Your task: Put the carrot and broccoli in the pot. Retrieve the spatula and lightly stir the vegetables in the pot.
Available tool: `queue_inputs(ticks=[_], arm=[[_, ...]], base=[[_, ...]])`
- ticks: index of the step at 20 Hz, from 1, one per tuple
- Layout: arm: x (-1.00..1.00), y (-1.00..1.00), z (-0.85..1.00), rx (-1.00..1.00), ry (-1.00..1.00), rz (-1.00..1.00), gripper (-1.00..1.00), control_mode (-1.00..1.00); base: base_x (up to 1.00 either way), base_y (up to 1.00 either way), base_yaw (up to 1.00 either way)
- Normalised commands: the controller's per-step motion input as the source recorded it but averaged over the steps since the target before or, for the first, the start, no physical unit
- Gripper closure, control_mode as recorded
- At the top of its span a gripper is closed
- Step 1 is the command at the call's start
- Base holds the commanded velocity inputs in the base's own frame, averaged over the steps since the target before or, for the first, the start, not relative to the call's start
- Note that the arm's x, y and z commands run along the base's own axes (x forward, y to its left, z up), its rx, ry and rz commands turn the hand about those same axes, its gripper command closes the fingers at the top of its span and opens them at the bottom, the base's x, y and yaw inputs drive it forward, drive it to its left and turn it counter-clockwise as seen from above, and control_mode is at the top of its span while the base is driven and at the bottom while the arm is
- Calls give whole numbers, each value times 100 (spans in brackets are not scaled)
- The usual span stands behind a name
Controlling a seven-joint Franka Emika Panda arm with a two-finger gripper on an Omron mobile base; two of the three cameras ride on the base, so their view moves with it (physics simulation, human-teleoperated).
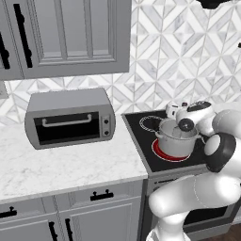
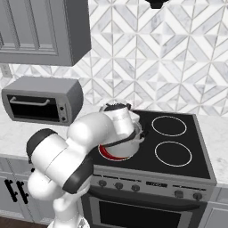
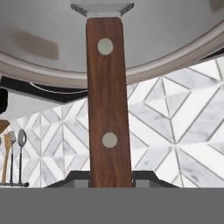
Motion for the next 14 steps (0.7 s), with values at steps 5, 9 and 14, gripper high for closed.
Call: queue_inputs(ticks=[5, 9, 14], arm=[[0, 5, 4, 1, 28, 0, 100, -100], [-15, 32, 11, -1, 24, 0, 100, -100], [-20, 59, 0, -8, 5, 0, 100, -100]], base=[[0, 0, 0], [0, 0, 0], [0, 0, 0]])
